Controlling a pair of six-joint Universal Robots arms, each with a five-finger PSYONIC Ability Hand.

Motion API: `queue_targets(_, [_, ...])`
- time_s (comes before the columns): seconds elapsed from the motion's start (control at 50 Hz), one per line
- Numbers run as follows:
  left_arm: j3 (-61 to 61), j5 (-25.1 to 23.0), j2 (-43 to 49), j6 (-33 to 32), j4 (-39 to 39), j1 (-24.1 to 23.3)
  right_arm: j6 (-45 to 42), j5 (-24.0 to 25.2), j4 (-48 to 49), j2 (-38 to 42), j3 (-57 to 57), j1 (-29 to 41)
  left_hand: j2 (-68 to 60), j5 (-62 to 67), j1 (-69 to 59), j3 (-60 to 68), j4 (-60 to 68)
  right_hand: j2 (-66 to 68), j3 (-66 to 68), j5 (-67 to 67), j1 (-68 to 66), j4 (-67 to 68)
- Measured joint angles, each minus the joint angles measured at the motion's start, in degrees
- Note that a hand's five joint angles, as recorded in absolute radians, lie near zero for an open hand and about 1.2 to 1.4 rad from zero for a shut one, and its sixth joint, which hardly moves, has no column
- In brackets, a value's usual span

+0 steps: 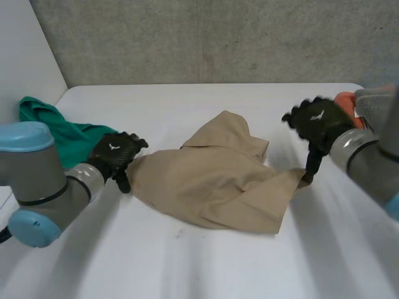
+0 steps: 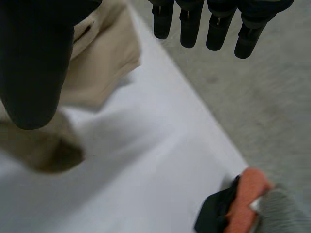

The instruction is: Fold the laundry.

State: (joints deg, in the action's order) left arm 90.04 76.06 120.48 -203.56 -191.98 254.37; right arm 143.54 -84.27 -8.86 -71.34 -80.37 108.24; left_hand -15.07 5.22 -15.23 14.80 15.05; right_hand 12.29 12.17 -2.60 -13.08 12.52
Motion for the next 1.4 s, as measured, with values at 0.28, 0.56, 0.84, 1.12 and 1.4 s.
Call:
queue_targets(0.28, [-10.0,5.2,10.1,-3.8,-0.6,-3.4,3.7,7.5,0.3,-6.9,-5.4,-8.8,-49.8,47.1,-47.8,49.4,49.5,0.0,0.0,0.0,0.0,0.0])
queue_targets(0.56, [-32.1,24.3,5.7,-2.4,-17.5,-6.6,4.0,7.1,2.4,-5.8,-6.2,-7.2,-53.1,50.1,-50.5,52.4,53.7,0.0,0.0,0.0,0.0,0.0])
queue_targets(0.84, [-26.3,14.3,7.1,1.6,-5.7,-23.2,5.9,6.9,5.3,-4.1,-8.1,-7.2,-48.9,48.9,-48.3,49.0,49.5,0.0,0.0,0.0,0.0,0.0])
queue_targets(1.12, [0.5,4.0,-0.6,-2.1,-17.0,-29.1,4.4,7.2,7.7,1.0,-7.9,-5.5,3.2,-2.6,4.5,-2.4,-3.3,0.0,0.0,0.0,0.0,0.0])
queue_targets(1.4, [3.5,12.0,-15.5,-1.9,-1.6,-9.5,6.6,7.0,1.2,0.6,-4.6,6.6,3.3,-2.6,4.5,-2.4,-3.3,0.0,0.0,0.0,0.0,0.0])
